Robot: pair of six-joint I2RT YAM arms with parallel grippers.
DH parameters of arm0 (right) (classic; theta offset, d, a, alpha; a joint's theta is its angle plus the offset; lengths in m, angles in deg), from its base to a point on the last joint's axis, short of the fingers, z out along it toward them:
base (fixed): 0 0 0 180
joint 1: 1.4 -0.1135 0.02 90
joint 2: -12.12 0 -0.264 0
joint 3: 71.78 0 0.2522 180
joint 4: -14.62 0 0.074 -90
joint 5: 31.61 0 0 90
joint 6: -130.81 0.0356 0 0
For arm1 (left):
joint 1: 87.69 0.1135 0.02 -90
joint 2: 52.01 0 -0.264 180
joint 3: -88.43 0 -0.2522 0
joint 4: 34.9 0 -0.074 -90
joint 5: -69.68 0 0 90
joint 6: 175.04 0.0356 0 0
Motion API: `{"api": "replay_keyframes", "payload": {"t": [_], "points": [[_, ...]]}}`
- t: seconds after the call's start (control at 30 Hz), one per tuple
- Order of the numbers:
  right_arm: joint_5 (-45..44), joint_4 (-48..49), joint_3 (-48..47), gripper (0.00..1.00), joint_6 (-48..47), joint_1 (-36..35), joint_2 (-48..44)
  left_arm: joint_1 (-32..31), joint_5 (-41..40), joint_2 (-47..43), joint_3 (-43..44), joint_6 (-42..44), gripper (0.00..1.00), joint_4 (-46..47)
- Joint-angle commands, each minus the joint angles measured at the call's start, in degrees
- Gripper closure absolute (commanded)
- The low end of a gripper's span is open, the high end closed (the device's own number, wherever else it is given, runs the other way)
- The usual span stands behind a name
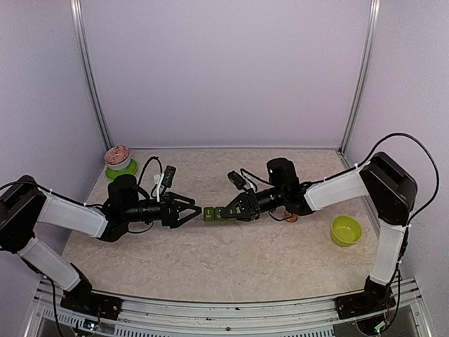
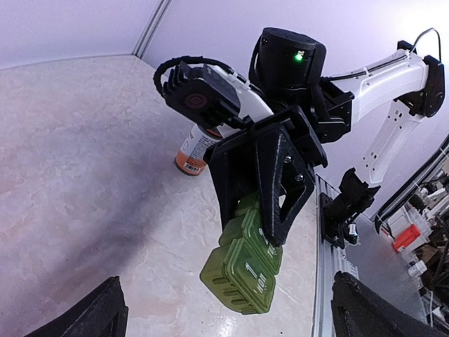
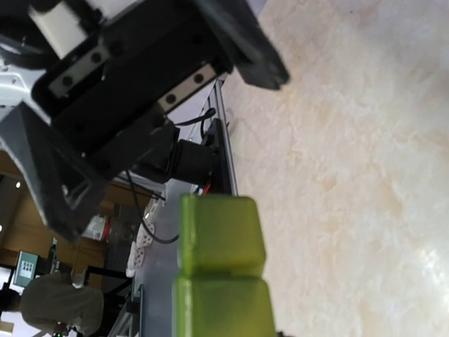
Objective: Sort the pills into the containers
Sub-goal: Open the lid of the pill container.
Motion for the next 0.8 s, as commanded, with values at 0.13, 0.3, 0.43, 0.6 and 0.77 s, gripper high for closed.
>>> {"api": "replay_keyframes", "payload": {"t": [0.13, 0.3, 0.43, 0.6, 0.77], "points": [[1.1, -4.56, 1.53, 0.88, -0.78, -0.4, -4.65, -2.5, -5.98, -3.46, -3.78, 14.93, 0.01, 4.57], [3.72, -4.84, 0.83, 0.9, 0.12, -0.41, -4.91, -4.36, -4.82, -3.73, -5.39, 22.45, 0.01, 7.57], [4.66, -3.82, 0.7, 0.94, 1.87, -0.38, -5.15, -5.86, -4.07, -3.92, -6.76, 28.36, 0.01, 10.74], [6.82, 5.54, 2.84, 1.0, 9.63, -0.41, -4.56, -7.96, -4.57, -5.02, -7.27, 37.18, 0.01, 10.14], [7.31, 7.52, 4.16, 1.0, 11.65, -0.41, -4.04, -9.86, -5.81, -4.52, -6.0, 44.93, 0.01, 6.87]]}}
